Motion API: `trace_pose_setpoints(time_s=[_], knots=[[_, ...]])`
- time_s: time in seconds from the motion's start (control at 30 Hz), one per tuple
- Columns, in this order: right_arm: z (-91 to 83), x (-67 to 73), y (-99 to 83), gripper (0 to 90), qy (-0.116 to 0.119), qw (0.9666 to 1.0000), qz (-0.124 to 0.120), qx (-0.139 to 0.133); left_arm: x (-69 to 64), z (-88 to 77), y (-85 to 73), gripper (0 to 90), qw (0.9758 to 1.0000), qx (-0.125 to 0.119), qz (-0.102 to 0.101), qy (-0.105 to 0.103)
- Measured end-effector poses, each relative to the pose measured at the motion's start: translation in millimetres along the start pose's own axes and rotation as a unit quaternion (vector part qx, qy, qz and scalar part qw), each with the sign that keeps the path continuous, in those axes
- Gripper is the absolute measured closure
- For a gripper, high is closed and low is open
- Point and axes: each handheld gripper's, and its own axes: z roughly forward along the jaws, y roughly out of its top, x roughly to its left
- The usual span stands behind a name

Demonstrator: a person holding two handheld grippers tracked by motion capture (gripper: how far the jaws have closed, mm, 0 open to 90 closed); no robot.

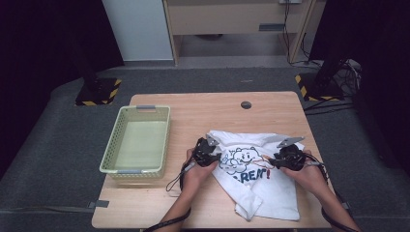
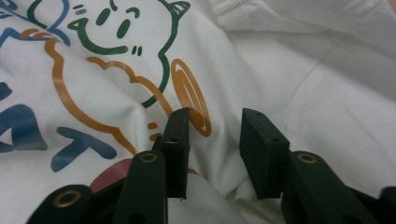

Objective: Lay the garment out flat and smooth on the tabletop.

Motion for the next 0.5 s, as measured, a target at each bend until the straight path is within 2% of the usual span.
trace_pose_setpoints(time_s=[0.13, 0.17, 0.3, 0.5], knots=[[-0.7, 1.9, 0.7, 86.9, 0.008, 0.9999, -0.005, 0.005, 3.2, 0.8, 1.5, 68.6, 0.9998, -0.003, -0.007, -0.016], [-0.9, 2.2, 1.0, 88.7, 0.01, 0.9999, -0.007, 0.007, 3.5, 0.6, 1.7, 71.1, 0.9998, -0.004, -0.008, -0.018], [-2.8, 3.6, 0.5, 89.3, 0.012, 0.9998, -0.009, 0.013, 3.4, -2.9, 0.7, 79.3, 0.9997, -0.011, -0.01, -0.02], [-12.0, 0.9, -7.6, 89.4, 0.006, 0.9999, -0.009, 0.009, 5.9, -14.7, -4.2, 82.0, 0.9995, -0.024, -0.016, -0.013]])
